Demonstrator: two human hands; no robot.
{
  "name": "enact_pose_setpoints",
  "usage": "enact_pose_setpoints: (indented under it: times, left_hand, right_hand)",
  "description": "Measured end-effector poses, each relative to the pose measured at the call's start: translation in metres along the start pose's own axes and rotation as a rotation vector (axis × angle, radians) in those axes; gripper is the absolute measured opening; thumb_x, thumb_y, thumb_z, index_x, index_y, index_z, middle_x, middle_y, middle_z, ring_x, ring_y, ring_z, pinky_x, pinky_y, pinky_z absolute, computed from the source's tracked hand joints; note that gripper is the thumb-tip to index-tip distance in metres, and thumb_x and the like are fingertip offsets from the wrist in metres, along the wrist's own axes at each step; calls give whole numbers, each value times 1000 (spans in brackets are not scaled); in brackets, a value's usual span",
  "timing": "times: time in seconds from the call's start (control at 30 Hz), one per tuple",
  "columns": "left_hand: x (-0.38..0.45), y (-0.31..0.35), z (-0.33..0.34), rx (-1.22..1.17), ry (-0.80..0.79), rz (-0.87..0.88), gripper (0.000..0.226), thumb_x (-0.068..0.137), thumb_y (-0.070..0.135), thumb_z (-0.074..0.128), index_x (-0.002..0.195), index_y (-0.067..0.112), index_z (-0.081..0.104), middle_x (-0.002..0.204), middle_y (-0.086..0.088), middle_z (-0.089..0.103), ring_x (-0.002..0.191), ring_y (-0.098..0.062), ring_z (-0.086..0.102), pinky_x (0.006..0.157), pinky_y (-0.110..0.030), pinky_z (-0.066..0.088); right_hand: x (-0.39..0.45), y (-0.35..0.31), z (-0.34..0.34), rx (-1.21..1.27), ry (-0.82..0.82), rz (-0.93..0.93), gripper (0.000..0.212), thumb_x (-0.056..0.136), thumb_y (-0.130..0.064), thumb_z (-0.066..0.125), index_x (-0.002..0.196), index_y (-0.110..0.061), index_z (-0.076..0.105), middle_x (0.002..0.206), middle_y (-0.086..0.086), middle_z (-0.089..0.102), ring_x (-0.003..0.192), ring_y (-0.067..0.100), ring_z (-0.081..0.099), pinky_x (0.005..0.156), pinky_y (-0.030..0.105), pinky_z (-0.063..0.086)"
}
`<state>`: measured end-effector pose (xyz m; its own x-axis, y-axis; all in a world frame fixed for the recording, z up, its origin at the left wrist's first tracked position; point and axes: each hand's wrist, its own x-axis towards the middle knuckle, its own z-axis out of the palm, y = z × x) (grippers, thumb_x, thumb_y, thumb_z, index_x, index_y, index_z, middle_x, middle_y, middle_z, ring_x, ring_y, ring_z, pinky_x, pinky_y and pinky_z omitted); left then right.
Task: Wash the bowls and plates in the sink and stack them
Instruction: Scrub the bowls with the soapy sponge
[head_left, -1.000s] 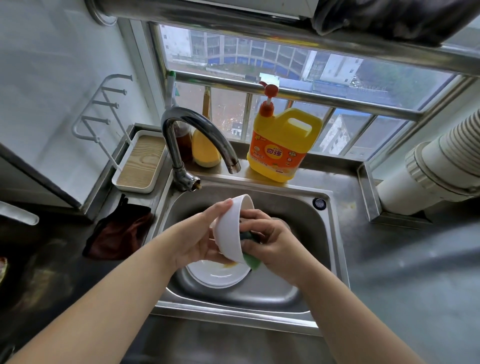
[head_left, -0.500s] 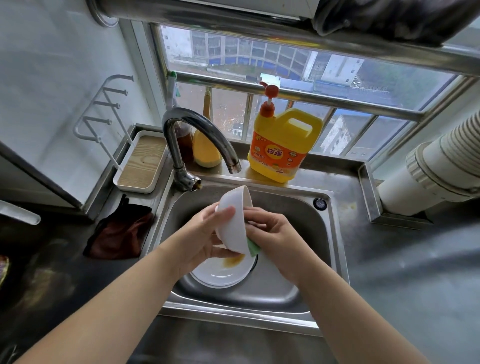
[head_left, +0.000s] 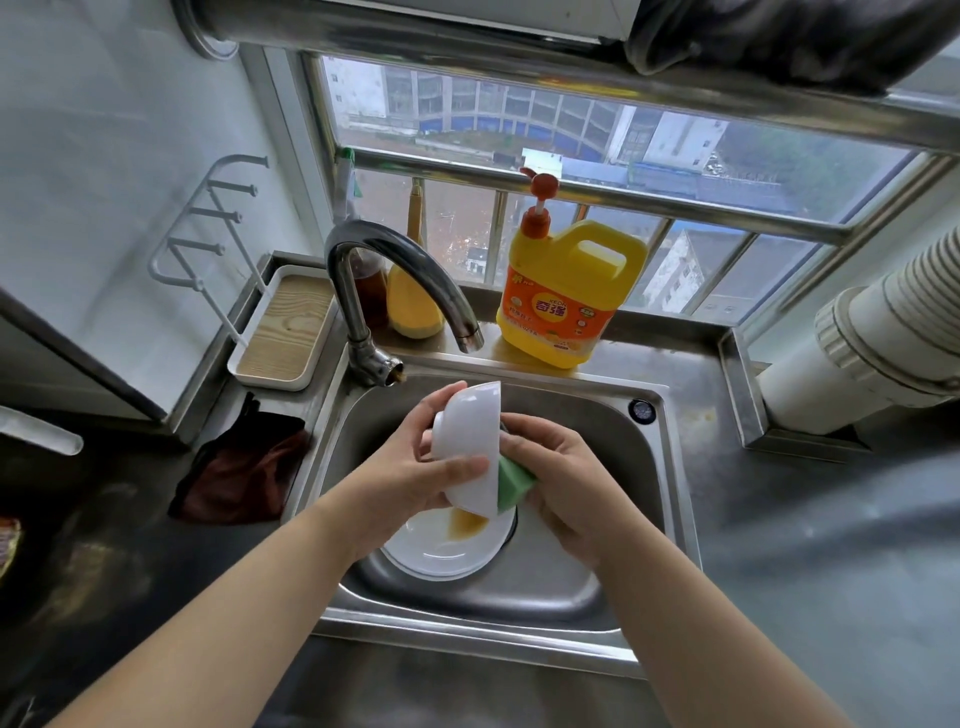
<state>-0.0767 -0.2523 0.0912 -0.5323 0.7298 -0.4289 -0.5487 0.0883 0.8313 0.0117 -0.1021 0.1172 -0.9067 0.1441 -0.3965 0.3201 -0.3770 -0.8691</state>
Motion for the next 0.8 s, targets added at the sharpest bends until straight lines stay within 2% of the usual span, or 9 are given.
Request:
enact_pose_setpoints:
  times: [0.13,0.2,0.27,0.37,0.5,0.57,0.63,0.7,0.8]
  left_hand:
    - [1,3,2,-37,7,4,80,59,35,80,133,29,49,124,-18,58,107,-33,64,75,-47,56]
    - [1,7,1,-68,-18,-50,75,66,45,74,132,21,51,127,-23,56,106,-35,64,72,-44,57]
    - [-1,12,1,-84,-24,-128,72,71,53,68,130,15,53,125,-25,59,99,-34,66,69,-43,58]
    - [-4,15,3,-37,-16,-229,68,76,59,67,126,14,56,117,-25,64,90,-32,69,64,-39,60]
    - [-2,8,3,2,-8,-199,87,64,69,69,134,23,48,124,-21,61,102,-33,67,73,-43,59]
    - [0,3,1,17,-4,-123,101,51,60,84,139,35,41,130,-13,56,108,-31,65,78,-47,57]
    - [0,-1,4,45,12,-62,106,48,43,89,139,44,36,130,-8,53,109,-28,64,82,-46,57]
    - [0,-2,9,53,41,-6,99,50,36,86,137,45,39,128,-8,54,108,-28,65,83,-46,57]
    - [2,0,8,-8,65,30,88,54,34,84,133,39,47,125,-13,58,108,-33,64,78,-48,57]
  right_hand:
    - [1,3,-1,-125,-45,-63,22,91,-10,60,112,-10,69,110,13,69,102,27,65,91,43,53]
    - [2,8,-2,-224,-92,-150,26,86,-8,64,110,-14,71,125,3,62,118,23,57,100,46,47]
    - [2,9,-2,-347,-136,-217,29,81,-5,67,101,-24,75,130,-8,55,125,17,49,105,46,42]
    - [3,9,-6,-514,-156,-197,34,79,0,69,90,-33,75,123,-16,56,121,13,51,104,43,44]
    - [3,9,-6,-311,-36,-112,29,82,-3,69,98,-27,74,115,-4,67,109,18,62,97,43,50]
    - [4,9,-3,-208,32,-64,24,86,-7,67,104,-21,73,105,7,72,100,25,67,91,43,53]
    - [4,8,-1,-123,68,-43,19,88,-10,65,104,-18,72,100,12,73,96,30,68,87,44,55]
    - [4,6,2,-84,62,-29,16,88,-14,64,103,-16,72,99,13,73,94,31,69,86,45,55]
    - [2,6,1,-182,-13,-53,19,88,-13,64,105,-16,72,104,9,72,98,26,68,90,42,54]
